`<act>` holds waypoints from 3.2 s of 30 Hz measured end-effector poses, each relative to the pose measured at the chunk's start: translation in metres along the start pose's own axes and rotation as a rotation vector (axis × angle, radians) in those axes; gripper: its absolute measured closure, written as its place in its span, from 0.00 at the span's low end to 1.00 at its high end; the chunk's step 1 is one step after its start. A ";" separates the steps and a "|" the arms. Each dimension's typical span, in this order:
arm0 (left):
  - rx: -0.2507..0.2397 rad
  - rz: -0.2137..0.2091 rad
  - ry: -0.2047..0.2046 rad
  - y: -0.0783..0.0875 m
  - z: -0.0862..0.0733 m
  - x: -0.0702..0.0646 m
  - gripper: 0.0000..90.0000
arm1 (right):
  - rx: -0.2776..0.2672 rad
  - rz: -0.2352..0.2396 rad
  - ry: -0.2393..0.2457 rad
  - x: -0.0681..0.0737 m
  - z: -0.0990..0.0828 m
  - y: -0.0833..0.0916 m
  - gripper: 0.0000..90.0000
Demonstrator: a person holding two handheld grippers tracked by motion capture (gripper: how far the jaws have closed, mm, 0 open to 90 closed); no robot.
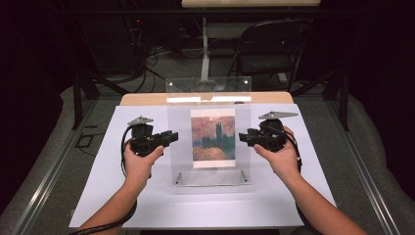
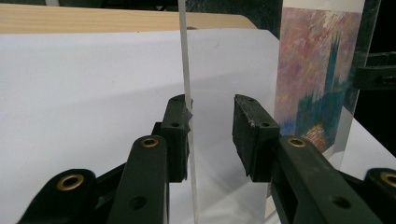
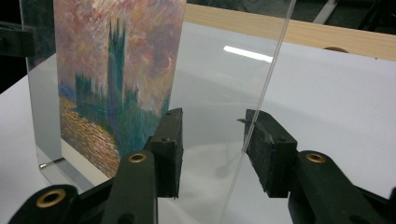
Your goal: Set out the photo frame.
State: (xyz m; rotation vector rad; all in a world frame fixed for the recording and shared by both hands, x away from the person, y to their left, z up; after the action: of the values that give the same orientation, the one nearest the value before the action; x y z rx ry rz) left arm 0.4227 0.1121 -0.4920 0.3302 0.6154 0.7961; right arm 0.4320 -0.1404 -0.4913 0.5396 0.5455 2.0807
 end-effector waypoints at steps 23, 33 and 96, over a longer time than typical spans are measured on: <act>-0.033 -0.015 -0.053 0.016 -0.013 -0.014 0.75 | -0.022 0.023 0.037 0.011 -0.010 0.019 0.66; -0.035 -0.015 -0.082 0.023 -0.020 -0.020 0.75 | -0.025 0.037 0.045 0.016 -0.015 0.027 0.68; -0.068 -0.080 -0.092 0.043 -0.046 -0.040 0.69 | -0.101 0.079 0.016 0.035 -0.041 0.053 0.69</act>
State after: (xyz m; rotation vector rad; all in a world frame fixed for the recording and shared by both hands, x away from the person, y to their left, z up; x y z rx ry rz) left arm 0.3485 0.1130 -0.4912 0.2766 0.5106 0.7195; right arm 0.3566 -0.1453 -0.4883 0.4930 0.4321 2.1766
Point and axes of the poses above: each handheld gripper's, and its own axes: y roughly backward along the jaws, z roughly out of its top, x roughly to its left, the point moved 10 cm from there along -y, roughly forward along the jaws, and after that the axes turned 3 degrees about -z, right-handed, at the moved point
